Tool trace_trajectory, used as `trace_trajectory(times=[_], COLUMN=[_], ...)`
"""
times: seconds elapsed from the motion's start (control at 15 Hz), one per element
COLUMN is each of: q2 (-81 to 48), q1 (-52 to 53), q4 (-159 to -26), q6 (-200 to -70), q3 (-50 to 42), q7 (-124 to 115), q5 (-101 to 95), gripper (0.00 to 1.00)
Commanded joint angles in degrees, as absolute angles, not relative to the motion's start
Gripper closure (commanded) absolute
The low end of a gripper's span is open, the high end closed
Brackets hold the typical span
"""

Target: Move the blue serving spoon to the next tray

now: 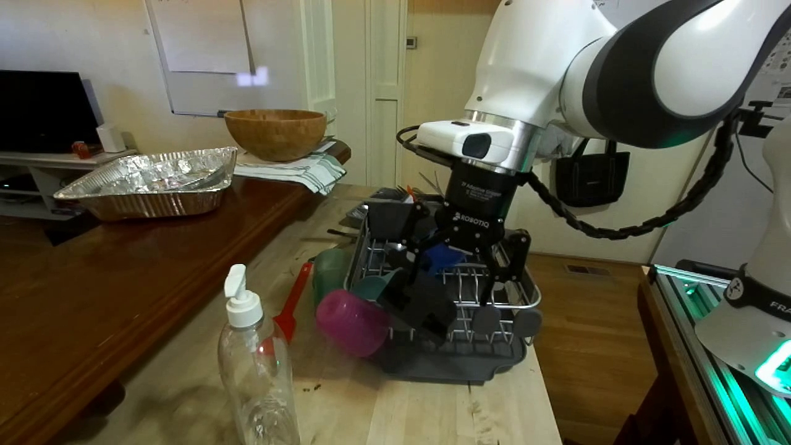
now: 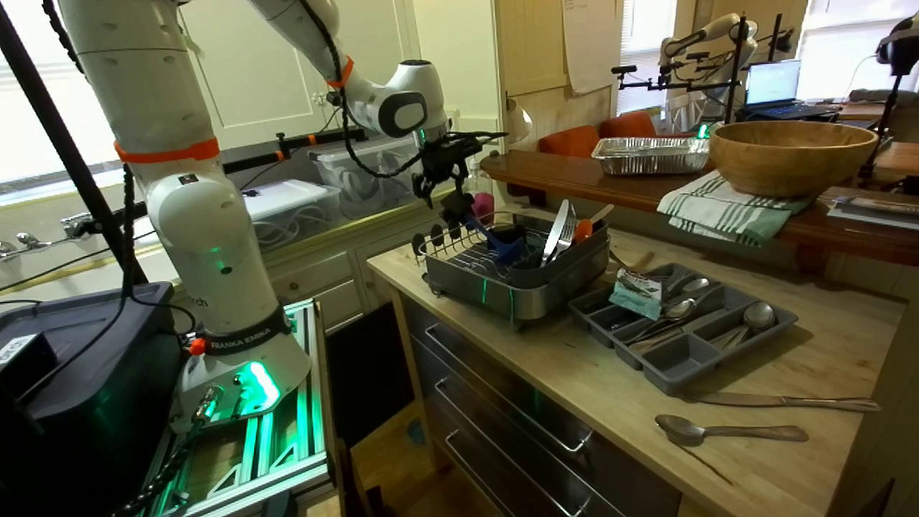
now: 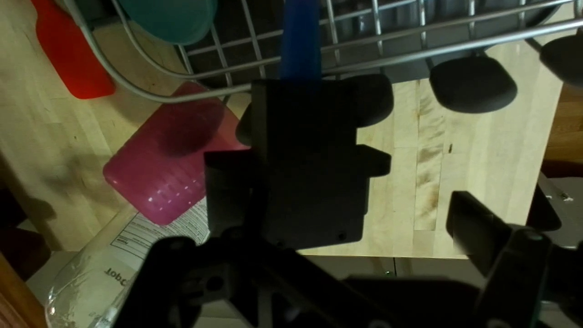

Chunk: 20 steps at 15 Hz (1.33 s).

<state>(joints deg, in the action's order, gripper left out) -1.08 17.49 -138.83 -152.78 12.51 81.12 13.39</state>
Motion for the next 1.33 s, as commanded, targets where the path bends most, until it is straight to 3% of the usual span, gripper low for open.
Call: trace_trajectory(times=[0.0,1.13,1.27], q2=[-1.18,-7.69,-8.55], q1=[16.32,15.41,15.00], q4=[-138.62,-134.76,-133.83], q6=[-152.75,-158.89,-158.31], q3=[13.81,14.58,15.14], q7=[80.75,67.58,68.53], q5=[13.11,2.65,3.42], gripper=[0.00,0.00,0.27])
